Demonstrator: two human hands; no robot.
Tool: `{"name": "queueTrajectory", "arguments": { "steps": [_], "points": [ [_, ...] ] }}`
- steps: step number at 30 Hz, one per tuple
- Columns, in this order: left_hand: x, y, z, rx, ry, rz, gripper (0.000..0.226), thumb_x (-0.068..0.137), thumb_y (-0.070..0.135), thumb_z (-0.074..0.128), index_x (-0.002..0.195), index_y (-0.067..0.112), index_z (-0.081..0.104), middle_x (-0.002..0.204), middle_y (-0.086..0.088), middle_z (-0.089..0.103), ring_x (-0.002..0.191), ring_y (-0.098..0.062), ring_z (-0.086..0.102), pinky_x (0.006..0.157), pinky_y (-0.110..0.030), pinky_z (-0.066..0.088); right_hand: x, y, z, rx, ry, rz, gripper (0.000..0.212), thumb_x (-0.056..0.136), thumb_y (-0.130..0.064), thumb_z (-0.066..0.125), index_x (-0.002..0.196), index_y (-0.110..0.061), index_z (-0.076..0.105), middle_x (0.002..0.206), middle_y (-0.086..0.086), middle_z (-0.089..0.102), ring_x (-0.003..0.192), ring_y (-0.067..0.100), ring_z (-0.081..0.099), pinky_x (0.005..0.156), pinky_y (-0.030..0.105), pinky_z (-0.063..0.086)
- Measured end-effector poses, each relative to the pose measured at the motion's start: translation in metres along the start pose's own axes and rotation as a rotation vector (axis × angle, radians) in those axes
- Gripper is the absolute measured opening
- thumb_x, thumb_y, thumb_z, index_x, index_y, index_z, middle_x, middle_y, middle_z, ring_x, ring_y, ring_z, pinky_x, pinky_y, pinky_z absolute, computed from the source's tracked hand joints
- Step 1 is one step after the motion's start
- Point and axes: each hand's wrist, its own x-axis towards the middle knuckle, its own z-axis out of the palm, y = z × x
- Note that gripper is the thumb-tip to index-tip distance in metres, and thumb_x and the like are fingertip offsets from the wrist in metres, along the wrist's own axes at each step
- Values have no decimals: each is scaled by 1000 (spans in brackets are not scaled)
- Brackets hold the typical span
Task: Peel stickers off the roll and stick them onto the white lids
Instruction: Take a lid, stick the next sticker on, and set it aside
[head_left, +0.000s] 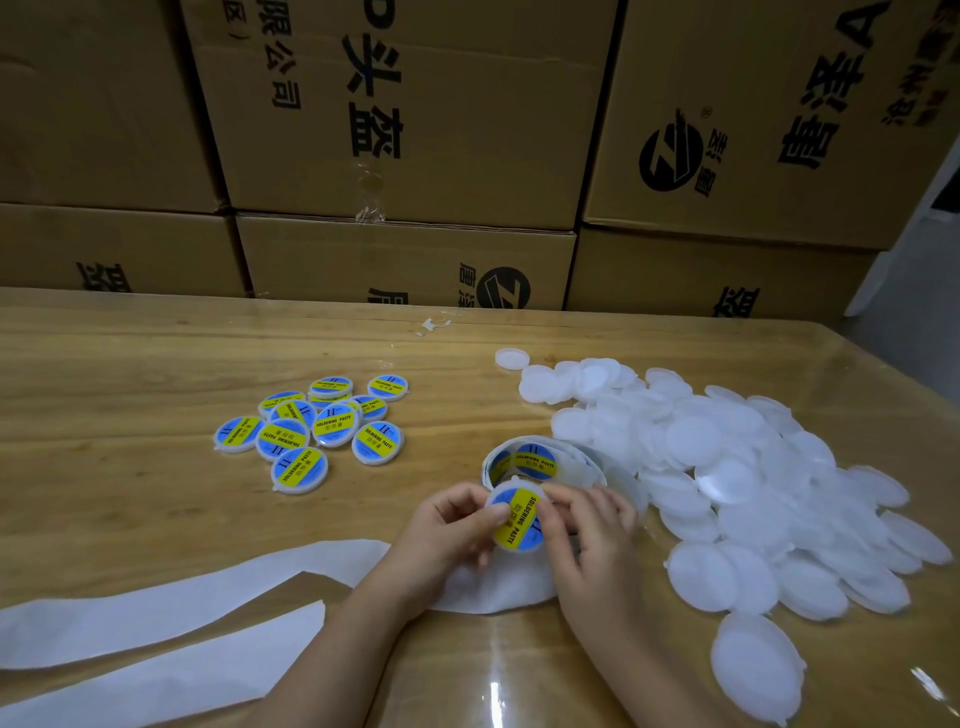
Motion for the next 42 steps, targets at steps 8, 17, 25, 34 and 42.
{"name": "queueTrajectory", "arguments": {
  "steps": [8, 17, 25, 34, 42],
  "points": [
    [2, -1, -1, -139, 34, 3, 10, 75, 21, 71, 70, 14, 68, 64, -8, 64, 50, -14, 57, 50, -20, 47, 1, -2, 2, -78, -59, -116, 39, 83, -37, 54, 116, -18, 63, 88, -18, 50, 111, -21, 26, 83, 40, 43],
    [2, -2, 1, -116, 29, 8, 11, 74, 23, 67, 70, 12, 68, 63, -8, 63, 51, -14, 57, 51, -21, 48, 2, 0, -1, -54, -64, -71, 32, 91, -31, 45, 117, -25, 61, 84, -19, 53, 96, -7, 43, 93, 30, 33],
    [3, -2, -1, -134, 41, 17, 12, 76, 20, 65, 66, 15, 67, 63, -9, 62, 50, -14, 57, 51, -20, 47, 3, -2, 1, -57, -105, -68, 39, 85, -39, 51, 119, -22, 62, 89, -24, 49, 95, -8, 29, 86, 34, 35],
    [3, -5, 2, -63, 24, 50, 17, 82, 24, 67, 66, 19, 61, 62, 1, 60, 54, -8, 53, 48, -19, 44, 4, 0, -1, -21, -75, -51, 34, 94, -32, 42, 113, -18, 67, 86, -14, 65, 88, -9, 47, 96, 23, 29],
    [1, -7, 15, 305, 229, 211, 27, 85, 30, 59, 67, 18, 44, 56, 17, 48, 55, 3, 42, 54, -12, 36, 0, -1, 4, -36, -70, -50, 34, 83, -42, 56, 106, -19, 67, 77, -11, 63, 93, -4, 46, 93, 14, 28]
  ]
}}
